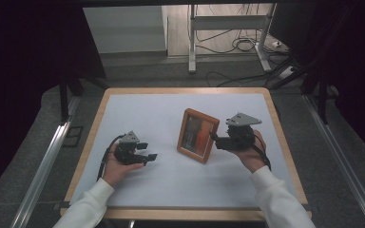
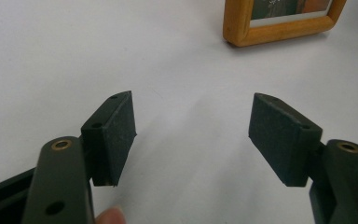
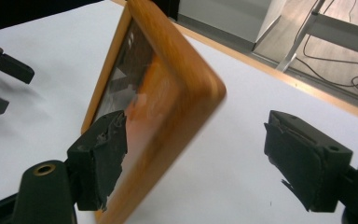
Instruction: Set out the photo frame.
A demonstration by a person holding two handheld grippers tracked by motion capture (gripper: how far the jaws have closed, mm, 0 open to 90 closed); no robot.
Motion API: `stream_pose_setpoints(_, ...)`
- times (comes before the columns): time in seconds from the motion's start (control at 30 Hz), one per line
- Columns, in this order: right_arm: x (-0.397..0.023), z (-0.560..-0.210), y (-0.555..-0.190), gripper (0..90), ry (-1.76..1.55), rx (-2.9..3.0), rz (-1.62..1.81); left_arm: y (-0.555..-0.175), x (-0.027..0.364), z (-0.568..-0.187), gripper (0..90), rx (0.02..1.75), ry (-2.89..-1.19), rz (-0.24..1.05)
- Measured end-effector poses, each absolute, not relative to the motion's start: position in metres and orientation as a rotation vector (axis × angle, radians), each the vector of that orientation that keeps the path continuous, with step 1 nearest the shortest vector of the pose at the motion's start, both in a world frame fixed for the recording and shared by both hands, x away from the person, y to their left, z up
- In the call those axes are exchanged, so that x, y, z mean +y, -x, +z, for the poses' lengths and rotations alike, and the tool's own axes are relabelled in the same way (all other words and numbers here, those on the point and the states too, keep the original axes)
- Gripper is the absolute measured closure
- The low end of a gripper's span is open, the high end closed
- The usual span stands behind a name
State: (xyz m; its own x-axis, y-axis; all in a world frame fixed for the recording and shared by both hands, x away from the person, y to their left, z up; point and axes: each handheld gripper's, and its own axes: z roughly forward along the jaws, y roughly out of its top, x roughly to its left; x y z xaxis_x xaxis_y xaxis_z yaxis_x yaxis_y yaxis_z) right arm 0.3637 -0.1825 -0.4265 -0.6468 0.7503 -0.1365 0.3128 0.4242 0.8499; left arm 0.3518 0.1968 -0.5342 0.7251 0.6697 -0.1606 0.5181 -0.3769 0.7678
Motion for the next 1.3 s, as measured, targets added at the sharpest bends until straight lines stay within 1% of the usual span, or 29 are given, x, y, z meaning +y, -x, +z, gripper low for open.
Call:
stream_pose_setpoints(0.23,-0.204,-0.445,-0.346,22.4,-0.953,2.173,1.187,-0.351,0.196,-0.533,31.0,0.901,-2.059,0.226)
stream_pose_setpoints(0.37,-0.21,-0.457,-0.336,26.9,-0.943,2.189,1.189,-0.351,0.196,-0.533,31.0,0.905,-2.058,0.225)
stream_pose_setpoints(0.63,-0.215,-0.475,-0.319,44.8,-0.907,2.261,1.213,-0.35,0.194,-0.533,31.0,0.9,-2.06,0.227)
stream_pose_setpoints(0.73,-0.214,-0.482,-0.317,58.4,-0.899,2.28,1.187,-0.35,0.194,-0.533,31.0,0.897,-2.061,0.228)
stream_pose_setpoints(0.87,-0.211,-0.489,-0.317,72.3,-0.884,2.329,1.163,-0.35,0.194,-0.532,31.0,0.893,-2.062,0.231)
stream_pose_setpoints(0.9,-0.21,-0.491,-0.318,77.6,-0.875,2.344,1.161,-0.35,0.194,-0.532,31.0,0.892,-2.061,0.23)
stream_pose_setpoints(0.97,-0.208,-0.493,-0.318,84.6,-0.867,2.383,1.167,-0.35,0.194,-0.533,31.0,0.891,-2.061,0.23)
stream_pose_setpoints(1.07,-0.203,-0.496,-0.318,88.6,-0.846,2.416,1.155,-0.349,0.194,-0.533,31.1,0.89,-2.061,0.23)
stream_pose_setpoints(1.3,-0.188,-0.504,-0.316,89.3,-0.785,2.464,1.119,-0.349,0.193,-0.533,31.0,0.881,-2.071,0.227)
